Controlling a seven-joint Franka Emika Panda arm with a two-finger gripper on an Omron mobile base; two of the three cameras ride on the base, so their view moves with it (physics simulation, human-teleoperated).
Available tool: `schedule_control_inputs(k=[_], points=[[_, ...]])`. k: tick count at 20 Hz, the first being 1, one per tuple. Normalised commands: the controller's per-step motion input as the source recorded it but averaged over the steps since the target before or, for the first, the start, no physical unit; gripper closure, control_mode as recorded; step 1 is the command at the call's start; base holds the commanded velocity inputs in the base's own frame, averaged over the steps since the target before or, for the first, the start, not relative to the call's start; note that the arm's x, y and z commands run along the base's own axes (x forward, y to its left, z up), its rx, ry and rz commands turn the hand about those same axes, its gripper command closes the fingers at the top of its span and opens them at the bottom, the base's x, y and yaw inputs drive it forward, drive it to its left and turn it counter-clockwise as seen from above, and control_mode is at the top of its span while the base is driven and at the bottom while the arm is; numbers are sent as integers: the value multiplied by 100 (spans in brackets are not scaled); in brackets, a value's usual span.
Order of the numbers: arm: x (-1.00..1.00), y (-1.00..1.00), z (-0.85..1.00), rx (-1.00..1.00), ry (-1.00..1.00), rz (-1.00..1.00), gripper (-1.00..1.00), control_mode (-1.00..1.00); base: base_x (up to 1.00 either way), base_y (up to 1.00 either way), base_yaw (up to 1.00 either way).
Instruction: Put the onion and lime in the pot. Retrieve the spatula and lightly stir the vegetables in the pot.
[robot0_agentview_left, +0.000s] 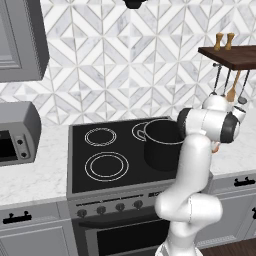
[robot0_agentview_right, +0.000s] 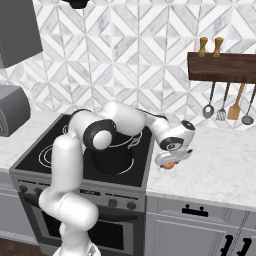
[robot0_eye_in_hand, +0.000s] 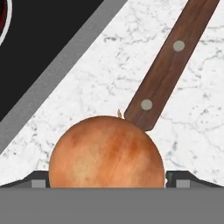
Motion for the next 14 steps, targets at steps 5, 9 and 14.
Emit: schedule_control_inputs(k=[5,9,14], points=[[7,13,-8,0,2,0,100,-100,0,0,0],[-26,0,40,1,-4,-2,100,-100,0,0,0],[-65,0,100,3,-14,-12,100,-100,0,0,0]])
